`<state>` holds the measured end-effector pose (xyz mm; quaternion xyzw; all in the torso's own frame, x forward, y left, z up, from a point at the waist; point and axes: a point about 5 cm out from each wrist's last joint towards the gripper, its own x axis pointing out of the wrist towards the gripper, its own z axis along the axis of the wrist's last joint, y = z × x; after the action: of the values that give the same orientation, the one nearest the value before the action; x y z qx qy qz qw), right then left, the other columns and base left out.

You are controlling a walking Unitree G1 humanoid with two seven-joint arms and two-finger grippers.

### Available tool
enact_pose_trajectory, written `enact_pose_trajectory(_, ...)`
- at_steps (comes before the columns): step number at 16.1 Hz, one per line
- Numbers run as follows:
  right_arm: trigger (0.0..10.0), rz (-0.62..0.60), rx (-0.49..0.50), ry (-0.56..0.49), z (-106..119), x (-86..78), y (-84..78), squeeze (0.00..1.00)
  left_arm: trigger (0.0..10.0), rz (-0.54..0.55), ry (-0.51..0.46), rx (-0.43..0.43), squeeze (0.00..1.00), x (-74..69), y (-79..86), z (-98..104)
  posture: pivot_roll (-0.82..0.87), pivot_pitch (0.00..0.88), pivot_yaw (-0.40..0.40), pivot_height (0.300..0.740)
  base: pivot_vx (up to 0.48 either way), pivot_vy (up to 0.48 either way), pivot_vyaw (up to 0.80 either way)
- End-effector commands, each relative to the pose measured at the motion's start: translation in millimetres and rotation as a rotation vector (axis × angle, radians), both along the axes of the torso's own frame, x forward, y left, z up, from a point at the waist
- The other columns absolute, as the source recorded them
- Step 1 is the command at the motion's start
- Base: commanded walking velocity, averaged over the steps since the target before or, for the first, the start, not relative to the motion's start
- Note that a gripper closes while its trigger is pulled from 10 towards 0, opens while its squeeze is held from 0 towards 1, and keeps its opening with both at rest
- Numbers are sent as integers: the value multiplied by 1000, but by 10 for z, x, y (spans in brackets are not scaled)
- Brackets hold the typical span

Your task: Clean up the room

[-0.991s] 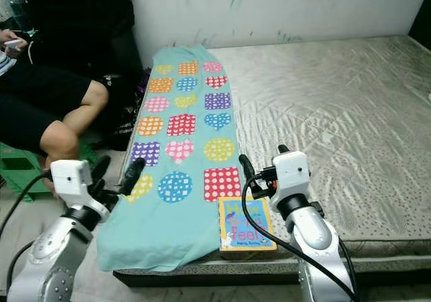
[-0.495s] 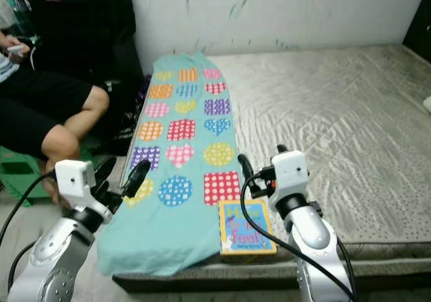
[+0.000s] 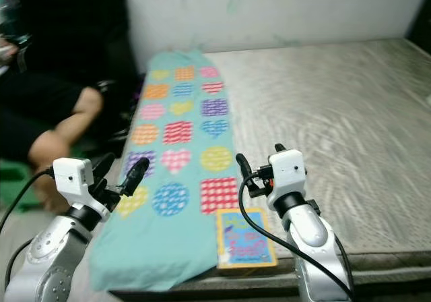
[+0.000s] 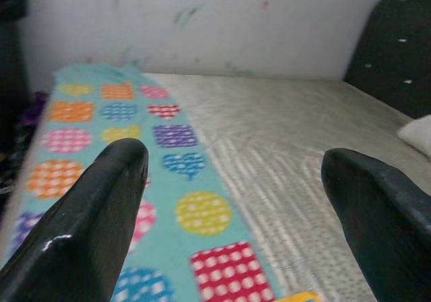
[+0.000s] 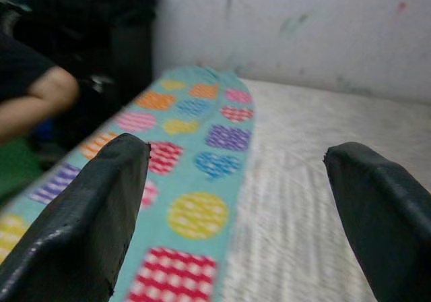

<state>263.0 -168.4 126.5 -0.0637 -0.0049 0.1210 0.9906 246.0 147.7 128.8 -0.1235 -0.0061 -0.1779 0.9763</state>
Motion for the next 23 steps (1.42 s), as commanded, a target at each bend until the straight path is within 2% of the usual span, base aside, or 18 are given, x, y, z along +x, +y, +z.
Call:
enact_pose_trajectory(1,10000,16,1,-11,29,32,46,0,10000,20,-10,15,0,-9,68,22,-101,0,69,740,270,0,0)
enact_pose_trajectory(4,10000,15,-1,-10,20,24,46,0,10000,30,3,8,0,-6,70,7,-101,0,70,740,89,0,0)
enact_pose_trajectory(7,10000,16,-5,-9,13,22,37,0,10000,84,31,-4,0,17,94,-23,-100,0,71,740,0,0,0)
enact_pose_trajectory(15,10000,18,-15,-13,10,37,32,0,10000,70,36,6,0,32,69,-24,-102,0,72,740,0,0,0)
enact_pose_trajectory(23,10000,22,-16,-20,22,69,44,0,10000,62,29,5,0,55,55,-13,-102,0,71,740,0,-308,0)
